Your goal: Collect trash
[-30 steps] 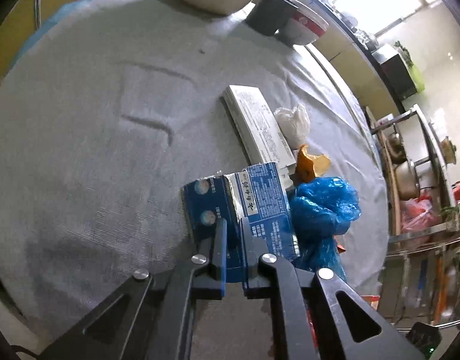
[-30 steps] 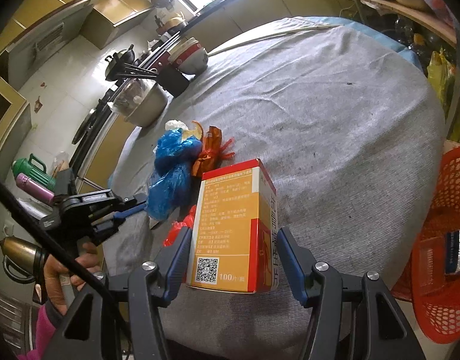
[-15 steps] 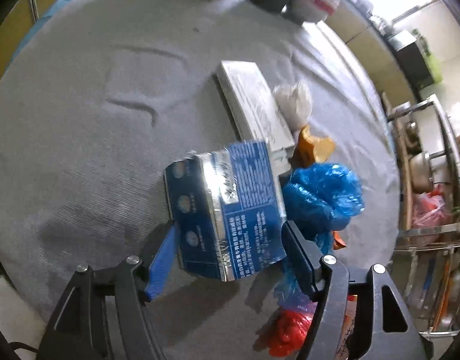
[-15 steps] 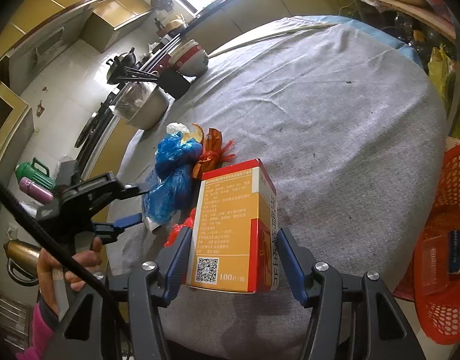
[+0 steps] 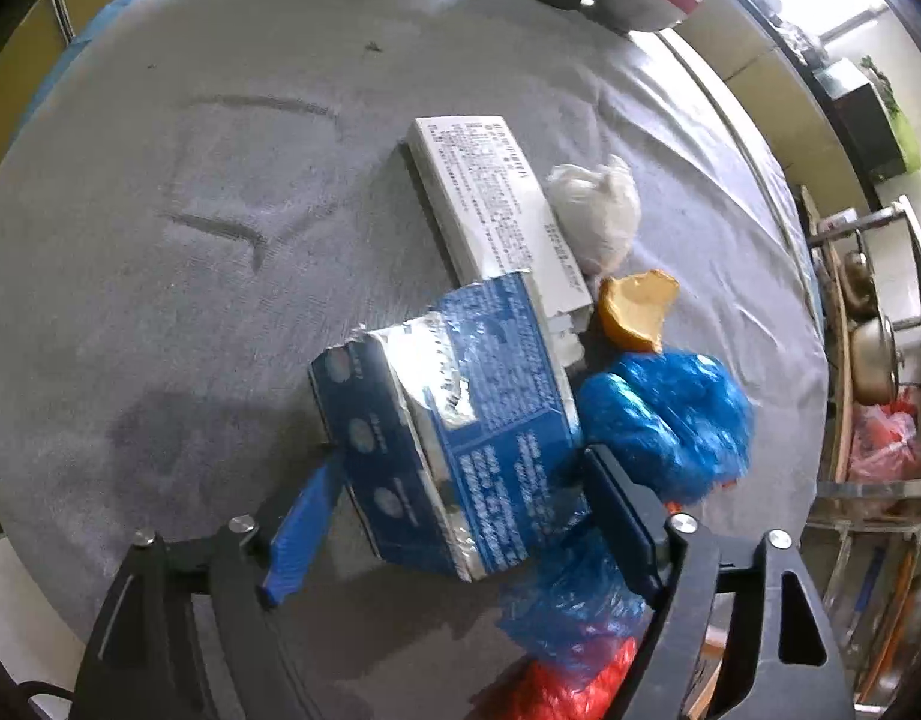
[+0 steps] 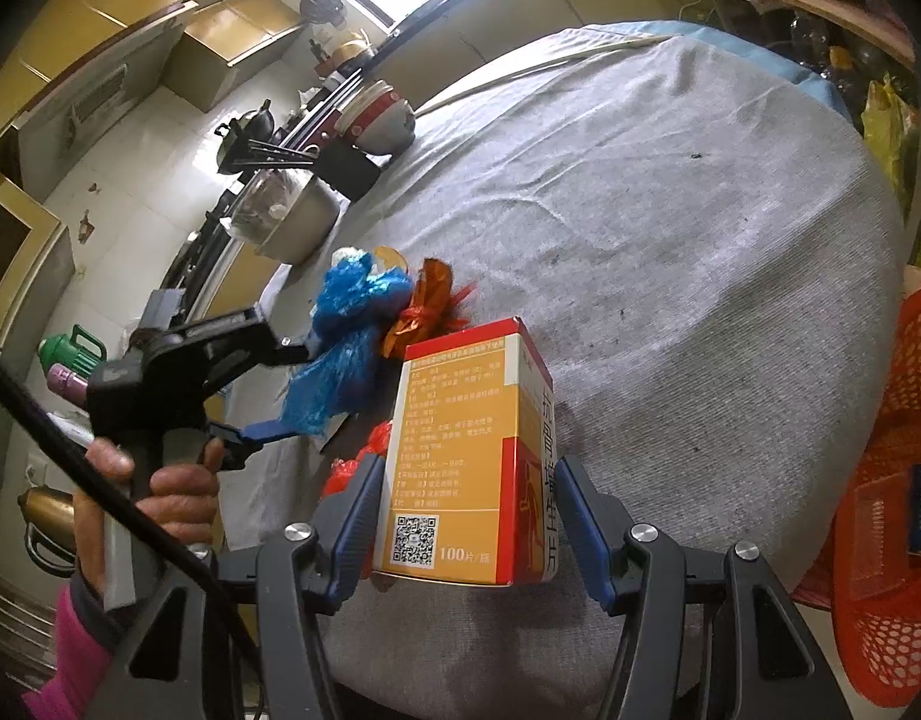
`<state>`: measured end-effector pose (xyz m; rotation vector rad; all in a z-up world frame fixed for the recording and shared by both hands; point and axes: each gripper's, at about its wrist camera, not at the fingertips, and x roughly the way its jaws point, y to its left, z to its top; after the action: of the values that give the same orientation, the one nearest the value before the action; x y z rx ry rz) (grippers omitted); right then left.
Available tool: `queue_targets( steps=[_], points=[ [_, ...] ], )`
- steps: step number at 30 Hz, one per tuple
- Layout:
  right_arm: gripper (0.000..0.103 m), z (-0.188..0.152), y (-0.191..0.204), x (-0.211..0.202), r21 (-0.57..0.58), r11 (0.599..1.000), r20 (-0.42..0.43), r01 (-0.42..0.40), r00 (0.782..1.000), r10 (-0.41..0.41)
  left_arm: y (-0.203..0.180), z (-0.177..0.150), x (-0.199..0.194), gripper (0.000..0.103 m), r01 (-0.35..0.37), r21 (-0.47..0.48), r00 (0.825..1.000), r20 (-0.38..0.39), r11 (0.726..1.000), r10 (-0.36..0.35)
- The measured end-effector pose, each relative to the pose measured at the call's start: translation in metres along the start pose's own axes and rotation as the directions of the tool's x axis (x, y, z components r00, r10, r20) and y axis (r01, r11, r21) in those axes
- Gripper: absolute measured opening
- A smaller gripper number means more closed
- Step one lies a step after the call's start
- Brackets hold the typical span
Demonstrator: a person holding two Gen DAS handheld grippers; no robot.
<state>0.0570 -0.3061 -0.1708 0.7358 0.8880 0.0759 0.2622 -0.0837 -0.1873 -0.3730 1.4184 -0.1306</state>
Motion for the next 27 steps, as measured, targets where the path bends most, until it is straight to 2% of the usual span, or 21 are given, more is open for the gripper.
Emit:
queue_targets(
  steps=[4,7,8,9,10,13,17,20,24,27],
  points=[
    [0.061,-0.001,-0.001,0.002,0.003,1.0,-0.005,-0.002,1.0,0.002,-0.008,0.007,0.009,0.087,-0.011,-0.013,1.0,0.003,1.0,0.011],
    [0.061,0.0,-0.001,0.0,0.0,1.0,0.003,-0.001,1.0,0.001,-0.017,0.005,0.011,0.086,-0.028,0.015,0.998,0.055,0.999,0.027],
    [0.061,0.0,-0.001,-0.001,-0.001,1.0,0.007,0.001,1.0,-0.001,-0.018,0.004,0.01,0.083,-0.038,0.017,0.996,0.076,0.999,0.036],
    [0.061,0.0,-0.001,-0.001,-0.001,1.0,0.007,0.002,1.0,-0.002,-0.018,0.002,0.009,0.069,-0.058,0.021,0.993,0.103,0.998,0.056],
    [0.061,0.0,-0.001,-0.001,-0.001,1.0,0.007,0.002,1.0,-0.002,-0.019,0.002,0.008,0.049,-0.09,0.022,0.988,0.129,0.996,0.087],
    [0.061,-0.002,0.001,-0.001,-0.004,1.0,0.003,0.005,1.0,-0.005,-0.009,0.001,0.006,0.042,-0.041,-0.008,0.989,0.139,0.999,0.042],
    [0.061,-0.003,0.005,-0.001,-0.01,1.0,0.003,0.009,1.0,-0.009,-0.003,0.001,0.004,0.039,0.007,0.008,0.991,0.131,1.0,-0.008],
    [0.061,-0.002,0.011,-0.004,-0.028,1.0,0.017,0.01,1.0,-0.01,0.02,-0.003,-0.011,0.037,0.008,0.036,0.991,0.135,0.999,-0.013],
    [0.061,-0.002,0.015,-0.01,-0.043,0.999,0.034,0.013,0.999,-0.012,0.018,-0.019,-0.038,0.037,-0.034,0.144,0.978,0.21,0.989,0.003],
    [0.061,-0.001,0.011,-0.016,-0.036,0.999,0.056,0.017,0.998,-0.015,0.008,-0.039,-0.065,0.037,-0.07,0.252,0.96,0.281,0.965,-0.003]
  ],
)
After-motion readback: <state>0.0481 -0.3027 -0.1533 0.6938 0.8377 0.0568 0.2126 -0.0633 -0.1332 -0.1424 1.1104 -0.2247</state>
